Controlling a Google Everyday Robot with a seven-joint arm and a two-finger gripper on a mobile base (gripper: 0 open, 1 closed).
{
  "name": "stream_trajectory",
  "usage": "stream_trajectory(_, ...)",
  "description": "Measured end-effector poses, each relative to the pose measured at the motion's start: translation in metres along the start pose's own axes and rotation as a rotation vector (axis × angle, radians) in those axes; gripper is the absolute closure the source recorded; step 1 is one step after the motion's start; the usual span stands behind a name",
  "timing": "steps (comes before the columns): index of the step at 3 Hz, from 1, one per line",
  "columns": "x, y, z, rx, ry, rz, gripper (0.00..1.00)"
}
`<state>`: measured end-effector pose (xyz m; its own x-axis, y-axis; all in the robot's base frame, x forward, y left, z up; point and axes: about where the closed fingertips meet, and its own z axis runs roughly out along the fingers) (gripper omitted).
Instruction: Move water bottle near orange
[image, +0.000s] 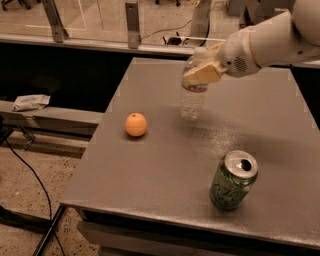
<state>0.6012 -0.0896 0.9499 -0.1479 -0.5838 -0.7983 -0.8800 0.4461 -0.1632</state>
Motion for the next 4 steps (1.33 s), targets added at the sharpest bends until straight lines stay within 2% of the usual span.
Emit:
stream_trajectory(1, -0.02, 0.032, 0.02, -0.141, -0.038, -0.001, 1.0)
stream_trajectory(2, -0.042, 0.062, 0.039, -0.242, -0.062, -0.031, 1.0)
stream_trajectory(3, -0.052, 0.077, 0.044, -0.279, -0.085, -0.041, 1.0)
stream_trajectory(4, -0.053, 0.079, 0.046, -0.283, -0.085, -0.044, 0.75)
